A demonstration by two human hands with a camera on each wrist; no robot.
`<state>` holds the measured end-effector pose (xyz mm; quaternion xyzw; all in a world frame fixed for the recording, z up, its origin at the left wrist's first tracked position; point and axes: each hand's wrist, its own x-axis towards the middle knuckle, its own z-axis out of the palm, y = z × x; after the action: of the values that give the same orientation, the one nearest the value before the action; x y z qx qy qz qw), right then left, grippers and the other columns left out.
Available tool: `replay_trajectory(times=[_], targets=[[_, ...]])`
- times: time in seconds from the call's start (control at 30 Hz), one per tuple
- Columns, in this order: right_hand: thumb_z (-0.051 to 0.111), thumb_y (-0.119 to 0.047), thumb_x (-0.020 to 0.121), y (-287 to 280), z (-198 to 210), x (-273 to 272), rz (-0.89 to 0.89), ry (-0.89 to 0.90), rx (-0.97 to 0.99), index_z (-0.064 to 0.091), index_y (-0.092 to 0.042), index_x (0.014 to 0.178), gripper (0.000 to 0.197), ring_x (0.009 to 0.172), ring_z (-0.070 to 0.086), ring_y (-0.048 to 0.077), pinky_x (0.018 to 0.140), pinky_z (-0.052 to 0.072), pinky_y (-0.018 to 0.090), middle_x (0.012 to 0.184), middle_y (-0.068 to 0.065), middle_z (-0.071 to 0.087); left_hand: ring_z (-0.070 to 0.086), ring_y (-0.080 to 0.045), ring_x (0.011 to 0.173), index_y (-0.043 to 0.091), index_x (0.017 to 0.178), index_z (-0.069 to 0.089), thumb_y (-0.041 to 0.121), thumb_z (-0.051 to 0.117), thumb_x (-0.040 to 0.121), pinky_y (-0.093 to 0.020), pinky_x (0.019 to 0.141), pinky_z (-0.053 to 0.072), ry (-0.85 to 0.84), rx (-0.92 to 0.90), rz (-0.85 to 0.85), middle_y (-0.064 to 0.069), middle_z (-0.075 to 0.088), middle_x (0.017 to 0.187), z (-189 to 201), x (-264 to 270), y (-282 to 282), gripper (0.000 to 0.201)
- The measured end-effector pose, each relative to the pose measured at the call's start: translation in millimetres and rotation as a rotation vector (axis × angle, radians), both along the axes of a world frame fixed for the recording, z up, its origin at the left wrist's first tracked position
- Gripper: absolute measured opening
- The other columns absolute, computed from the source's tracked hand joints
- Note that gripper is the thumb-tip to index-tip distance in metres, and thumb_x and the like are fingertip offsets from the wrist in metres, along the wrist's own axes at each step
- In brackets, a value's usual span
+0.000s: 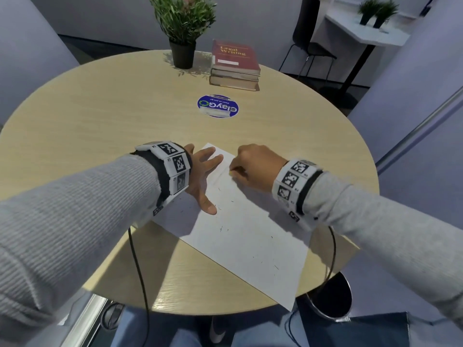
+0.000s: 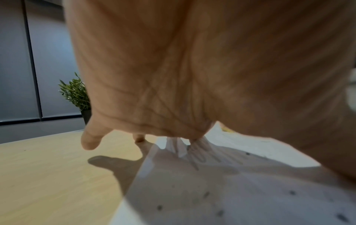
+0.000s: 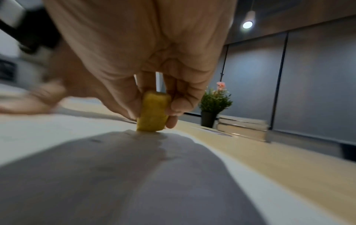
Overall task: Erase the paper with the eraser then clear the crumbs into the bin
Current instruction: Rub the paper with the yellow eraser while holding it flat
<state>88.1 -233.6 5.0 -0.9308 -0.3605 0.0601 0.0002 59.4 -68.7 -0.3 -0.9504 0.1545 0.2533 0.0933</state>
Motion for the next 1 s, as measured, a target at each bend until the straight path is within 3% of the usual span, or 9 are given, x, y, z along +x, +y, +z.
replay_trajectory(times=[0.13, 0.33, 0.43, 0.53, 0.63, 0.77, 0.87, 0.93, 1.0], targets=[[0.051, -0.026, 0.09, 11, -5, -41, 0.203, 0.132, 0.006, 0.07, -0.011, 0.085, 0.025, 0.068, 0.05, 0.024, 0.064, 0.042, 0.032, 0.073, 0.002, 0.05, -0.001, -0.028, 0.145, 0.023, 0.152, -0.012, 0.093, 0.042, 0.04, -0.04, 0.114, 0.006, -0.048, 0.02, -0.03, -0.003, -0.013, 0.16, -4, 1, 2, 0.143], [0.057, -0.026, 0.088, -16, 1, 19, -0.078, 0.063, 0.037, 0.073, -0.016, 0.1, 0.022, 0.088, 0.064, 0.026, 0.074, 0.049, 0.032, 0.093, 0.006, 0.072, 0.008, -0.028, 0.144, 0.024, 0.153, -0.006, 0.093, 0.015, 0.007, -0.04, 0.113, 0.009, -0.074, -0.016, -0.044, -0.001, -0.007, 0.16, -6, -1, 3, 0.162], [0.055, -0.023, 0.086, -10, -4, -2, 0.059, 0.074, 0.069, 0.074, -0.014, 0.093, 0.022, 0.081, 0.061, 0.027, 0.071, 0.048, 0.033, 0.086, 0.008, 0.068, -0.001, -0.029, 0.145, 0.025, 0.152, -0.011, 0.091, 0.031, 0.024, -0.044, 0.115, 0.004, -0.027, -0.024, -0.002, -0.001, -0.013, 0.16, 0, 1, 2, 0.15], [0.055, -0.024, 0.087, 2, -9, -31, 0.228, 0.14, 0.059, 0.074, -0.014, 0.091, 0.021, 0.077, 0.059, 0.025, 0.068, 0.047, 0.033, 0.08, 0.007, 0.064, 0.005, -0.027, 0.144, 0.024, 0.152, -0.009, 0.088, 0.02, 0.014, -0.039, 0.113, 0.009, -0.068, -0.006, -0.044, -0.002, -0.01, 0.16, -2, -1, 2, 0.156], [0.058, -0.026, 0.089, -7, -2, -3, 0.088, 0.111, 0.105, 0.074, -0.017, 0.1, 0.021, 0.076, 0.056, 0.017, 0.069, 0.042, 0.026, 0.077, -0.007, 0.06, 0.0, -0.027, 0.145, 0.024, 0.152, -0.01, 0.096, 0.021, 0.013, -0.043, 0.114, 0.006, -0.041, -0.008, -0.023, -0.002, -0.012, 0.16, -1, -3, 0, 0.159], [0.057, -0.023, 0.091, -30, 5, 25, -0.147, 0.082, 0.147, 0.072, -0.015, 0.105, 0.023, 0.09, 0.06, 0.018, 0.076, 0.042, 0.026, 0.098, 0.004, 0.07, 0.005, -0.03, 0.142, 0.028, 0.152, -0.007, 0.093, 0.052, 0.051, -0.053, 0.11, 0.012, -0.083, -0.004, 0.013, 0.001, -0.006, 0.16, -1, -5, 1, 0.134], [0.051, -0.021, 0.095, -44, 14, 24, -0.22, 0.089, 0.304, 0.069, -0.013, 0.108, 0.024, 0.083, 0.062, 0.015, 0.078, 0.047, 0.023, 0.096, 0.004, 0.071, -0.003, -0.029, 0.145, 0.035, 0.15, -0.011, 0.096, 0.046, 0.049, -0.062, 0.111, 0.006, -0.094, -0.029, 0.043, 0.008, -0.008, 0.16, 0, -7, 8, 0.131], [0.046, -0.02, 0.097, -57, 21, 24, -0.278, 0.105, 0.367, 0.068, -0.012, 0.108, 0.025, 0.068, 0.059, 0.006, 0.064, 0.042, 0.009, 0.084, 0.002, 0.069, -0.011, -0.023, 0.146, 0.032, 0.15, -0.017, 0.094, 0.048, 0.054, -0.053, 0.112, -0.004, -0.043, -0.064, 0.099, 0.008, -0.016, 0.159, 9, -13, 11, 0.131], [0.045, -0.02, 0.097, -70, 25, 23, -0.326, 0.122, 0.387, 0.067, -0.013, 0.104, 0.024, 0.06, 0.054, 0.004, 0.057, 0.04, 0.014, 0.074, 0.0, 0.067, -0.013, -0.015, 0.145, 0.028, 0.151, -0.016, 0.094, 0.038, 0.053, -0.039, 0.108, -0.008, -0.04, -0.068, 0.116, 0.008, -0.018, 0.159, 19, -16, 12, 0.13]])
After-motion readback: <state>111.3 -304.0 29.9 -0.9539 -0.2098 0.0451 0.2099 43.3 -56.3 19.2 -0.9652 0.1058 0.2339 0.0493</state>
